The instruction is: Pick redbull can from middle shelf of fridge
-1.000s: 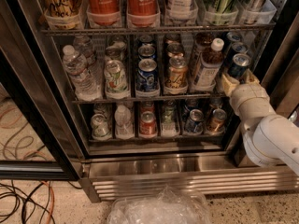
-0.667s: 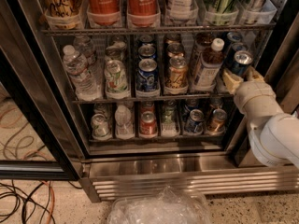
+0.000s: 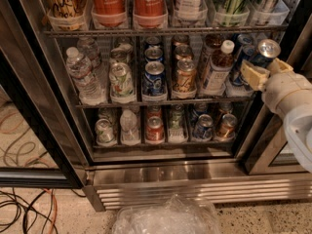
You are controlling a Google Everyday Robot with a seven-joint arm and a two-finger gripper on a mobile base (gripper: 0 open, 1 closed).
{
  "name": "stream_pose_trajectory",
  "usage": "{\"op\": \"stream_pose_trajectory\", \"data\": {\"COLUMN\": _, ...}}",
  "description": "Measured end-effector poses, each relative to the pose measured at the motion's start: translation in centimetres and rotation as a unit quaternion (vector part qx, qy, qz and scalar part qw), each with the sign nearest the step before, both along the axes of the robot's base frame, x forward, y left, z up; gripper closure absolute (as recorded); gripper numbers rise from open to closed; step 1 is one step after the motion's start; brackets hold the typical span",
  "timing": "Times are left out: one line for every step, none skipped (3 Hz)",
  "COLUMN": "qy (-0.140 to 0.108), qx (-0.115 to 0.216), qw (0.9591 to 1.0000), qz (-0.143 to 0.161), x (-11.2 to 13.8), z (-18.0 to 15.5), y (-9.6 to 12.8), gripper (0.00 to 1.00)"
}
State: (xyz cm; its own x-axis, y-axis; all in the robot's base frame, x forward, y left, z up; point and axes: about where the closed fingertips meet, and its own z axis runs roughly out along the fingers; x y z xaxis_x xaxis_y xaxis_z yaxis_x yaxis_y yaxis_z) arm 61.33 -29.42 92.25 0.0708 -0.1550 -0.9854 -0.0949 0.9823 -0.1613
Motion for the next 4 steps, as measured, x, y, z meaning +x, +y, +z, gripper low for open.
{"op": "stream_pose_trajectory", "data": {"qy": 0.053, "qx": 0.040, "qw": 0.9961, "qz": 0.058, "x": -1.6, "z": 1.0, "y": 2.9, "gripper": 1.00}}
{"op": "stream_pose_trajectory", "data": {"qy": 0.109, "qx": 0.077, "qw": 0.9852, "qz": 0.107, "x": -3.8, "z": 1.0, "y": 5.3, "gripper": 1.00}}
{"op": "stream_pose_trajectory", "data": {"qy": 0.143, "qx": 0.070, "qw": 0.9797, "qz": 0.122, "x": -6.0, "z": -0.1, "y": 1.2, "gripper": 1.00}}
{"op": "stream_pose_trajectory", "data": {"qy": 0.158, "qx": 0.069, "qw": 0.9737, "qz": 0.148, "x": -7.2, "z": -0.9, "y": 1.6, "gripper": 1.00}}
